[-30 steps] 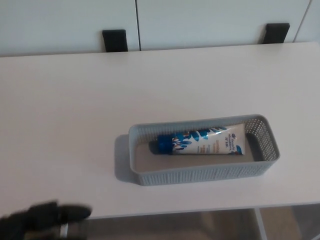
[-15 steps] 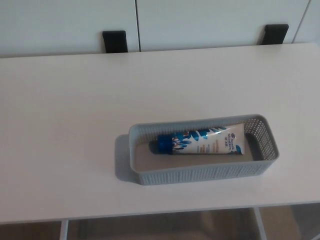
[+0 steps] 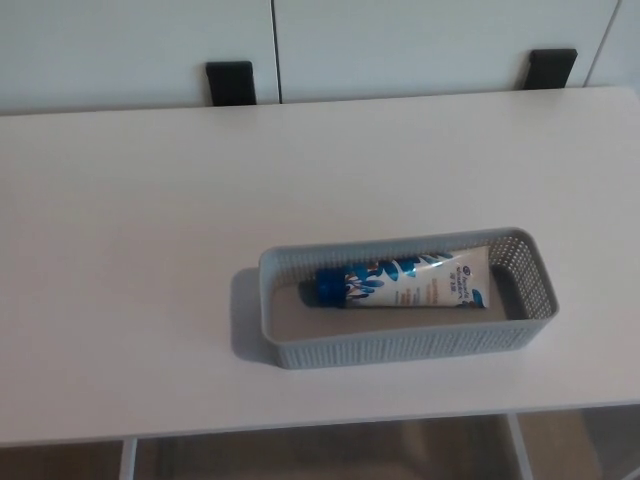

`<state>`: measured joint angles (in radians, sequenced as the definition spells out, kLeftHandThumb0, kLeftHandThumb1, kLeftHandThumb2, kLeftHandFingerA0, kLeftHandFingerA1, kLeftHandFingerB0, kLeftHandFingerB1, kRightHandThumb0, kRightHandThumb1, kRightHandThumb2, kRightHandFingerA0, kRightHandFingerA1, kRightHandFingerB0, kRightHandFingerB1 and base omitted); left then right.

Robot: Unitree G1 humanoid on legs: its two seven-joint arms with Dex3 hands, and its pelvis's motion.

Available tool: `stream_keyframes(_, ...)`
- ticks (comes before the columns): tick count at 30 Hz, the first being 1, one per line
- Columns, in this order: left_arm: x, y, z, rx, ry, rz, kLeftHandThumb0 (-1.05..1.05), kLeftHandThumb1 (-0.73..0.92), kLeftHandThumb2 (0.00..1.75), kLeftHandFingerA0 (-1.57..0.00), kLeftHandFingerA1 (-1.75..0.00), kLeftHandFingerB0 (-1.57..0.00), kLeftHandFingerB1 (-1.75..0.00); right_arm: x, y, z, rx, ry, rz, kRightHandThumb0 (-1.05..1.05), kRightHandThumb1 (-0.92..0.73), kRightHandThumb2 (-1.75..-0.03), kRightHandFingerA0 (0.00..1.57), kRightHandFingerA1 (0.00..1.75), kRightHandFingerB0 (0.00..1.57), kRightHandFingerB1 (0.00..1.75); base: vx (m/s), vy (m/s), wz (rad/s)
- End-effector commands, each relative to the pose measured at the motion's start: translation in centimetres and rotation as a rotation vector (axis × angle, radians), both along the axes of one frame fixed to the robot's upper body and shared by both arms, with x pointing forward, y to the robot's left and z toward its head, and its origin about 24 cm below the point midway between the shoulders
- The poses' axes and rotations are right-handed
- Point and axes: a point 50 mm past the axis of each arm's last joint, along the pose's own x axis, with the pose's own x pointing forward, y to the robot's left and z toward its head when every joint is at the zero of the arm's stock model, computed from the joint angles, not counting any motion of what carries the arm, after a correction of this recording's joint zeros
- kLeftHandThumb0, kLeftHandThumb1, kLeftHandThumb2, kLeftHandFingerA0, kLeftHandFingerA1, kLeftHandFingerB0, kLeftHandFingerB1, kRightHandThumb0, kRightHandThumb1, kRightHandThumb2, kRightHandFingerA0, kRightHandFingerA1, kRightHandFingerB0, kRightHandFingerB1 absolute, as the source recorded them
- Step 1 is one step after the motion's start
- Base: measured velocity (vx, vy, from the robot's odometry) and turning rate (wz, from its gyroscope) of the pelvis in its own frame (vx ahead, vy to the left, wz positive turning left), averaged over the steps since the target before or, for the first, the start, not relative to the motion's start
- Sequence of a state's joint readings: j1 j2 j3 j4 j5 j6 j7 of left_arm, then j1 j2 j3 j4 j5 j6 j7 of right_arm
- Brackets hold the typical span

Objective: The robot walks towards a table in front, picks a shampoo with left hand and puts it in a small grey container

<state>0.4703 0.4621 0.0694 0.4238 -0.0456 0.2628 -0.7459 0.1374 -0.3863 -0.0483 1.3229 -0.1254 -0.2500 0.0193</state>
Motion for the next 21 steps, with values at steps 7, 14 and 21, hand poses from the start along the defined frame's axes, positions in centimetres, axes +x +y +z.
stream_keyframes(7, 6.5, 1.1, -3.4, 0.649, -0.25, 0.087, -0.63, 0.82, 0.65, -0.39, -0.74, -0.39, -0.58, 1.2, -0.3, 0.2, -0.03, 0.028, 0.053, -0.26, -0.69, -0.61, 0.61, 0.43, 0.5, 0.38, 0.0, 0.0, 0.0)
stream_keyframes(14, 5.2, 1.7, -3.9, 0.728, -0.175, -0.022, -0.69, 0.92, 0.7, -0.3, -0.53, -0.23, -0.4, 2.0, -0.2, 0.2, -0.012, 0.011, 0.049, -0.26, -0.7, -0.61, 0.61, 0.43, 0.5, 0.38, 0.0, 0.0, 0.0)
stream_keyframes(21, 5.0, 1.7, -3.9, 0.714, -0.178, -0.097, -0.64, 0.72, 1.11, -0.35, -0.62, -0.17, -0.49, 2.7, 0.0, 0.2, -0.008, 0.014, 0.072, -0.28, -0.7, -0.61, 0.61, 0.43, 0.5, 0.38, 0.0, 0.0, 0.0)
